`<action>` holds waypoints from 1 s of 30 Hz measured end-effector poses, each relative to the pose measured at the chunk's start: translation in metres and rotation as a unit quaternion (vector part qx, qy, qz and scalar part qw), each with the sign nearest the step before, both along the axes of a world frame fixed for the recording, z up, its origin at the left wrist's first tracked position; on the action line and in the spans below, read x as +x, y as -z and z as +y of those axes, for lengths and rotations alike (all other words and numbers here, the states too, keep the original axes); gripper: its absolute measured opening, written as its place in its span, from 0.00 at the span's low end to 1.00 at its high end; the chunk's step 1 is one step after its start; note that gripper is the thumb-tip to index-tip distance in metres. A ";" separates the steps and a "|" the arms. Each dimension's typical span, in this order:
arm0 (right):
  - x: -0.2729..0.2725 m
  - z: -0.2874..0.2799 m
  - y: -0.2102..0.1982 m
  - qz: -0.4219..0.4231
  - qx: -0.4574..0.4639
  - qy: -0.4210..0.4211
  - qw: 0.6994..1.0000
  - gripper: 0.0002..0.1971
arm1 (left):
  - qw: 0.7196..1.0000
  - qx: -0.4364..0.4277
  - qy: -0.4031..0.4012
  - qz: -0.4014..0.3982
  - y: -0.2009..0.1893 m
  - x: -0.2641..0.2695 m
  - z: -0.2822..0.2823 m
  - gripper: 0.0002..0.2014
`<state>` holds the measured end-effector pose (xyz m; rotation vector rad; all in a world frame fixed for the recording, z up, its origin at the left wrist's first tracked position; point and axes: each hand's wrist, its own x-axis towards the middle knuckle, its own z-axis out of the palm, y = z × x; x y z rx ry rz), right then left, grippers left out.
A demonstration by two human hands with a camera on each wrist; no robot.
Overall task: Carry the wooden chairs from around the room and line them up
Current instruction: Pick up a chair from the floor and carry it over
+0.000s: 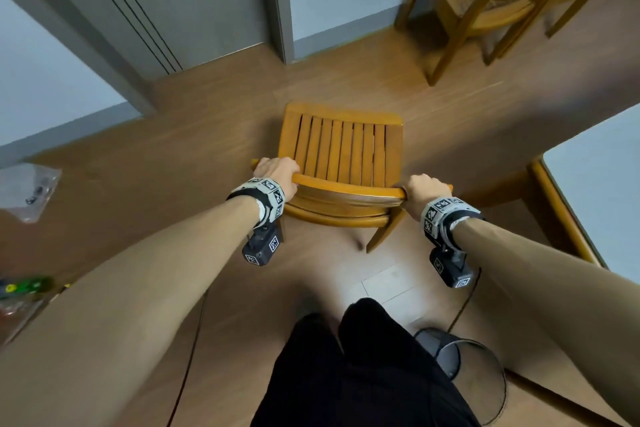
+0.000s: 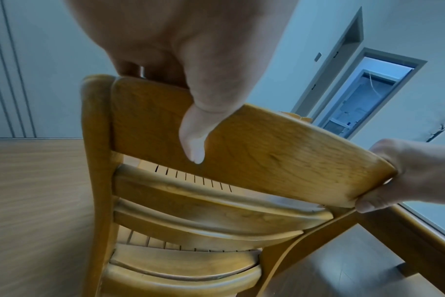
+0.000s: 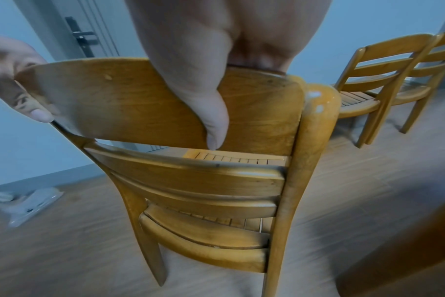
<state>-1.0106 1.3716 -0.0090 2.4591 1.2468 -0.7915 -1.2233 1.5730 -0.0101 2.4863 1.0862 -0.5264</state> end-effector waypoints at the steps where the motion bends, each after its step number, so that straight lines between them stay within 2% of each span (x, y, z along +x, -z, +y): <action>1: 0.014 0.010 -0.001 -0.001 0.001 0.007 1.000 0.10 | 1.000 0.003 0.014 0.000 -0.002 0.017 0.012 0.08; 6: 0.089 0.057 -0.001 -0.008 -0.009 0.013 1.000 0.11 | 0.998 0.005 0.058 0.025 -0.006 0.099 0.066 0.07; 12: 0.212 0.128 -0.007 -0.002 -0.013 0.020 1.000 0.18 | 0.999 -0.008 0.050 0.020 -0.010 0.215 0.130 0.03; 21: 0.369 0.221 -0.012 -0.004 0.004 0.023 1.000 0.20 | 0.998 -0.006 0.059 0.030 -0.009 0.371 0.217 0.02; 30: 0.518 0.321 0.002 -0.006 0.019 -0.001 1.000 0.16 | 0.999 -0.021 0.044 0.023 0.003 0.508 0.309 0.10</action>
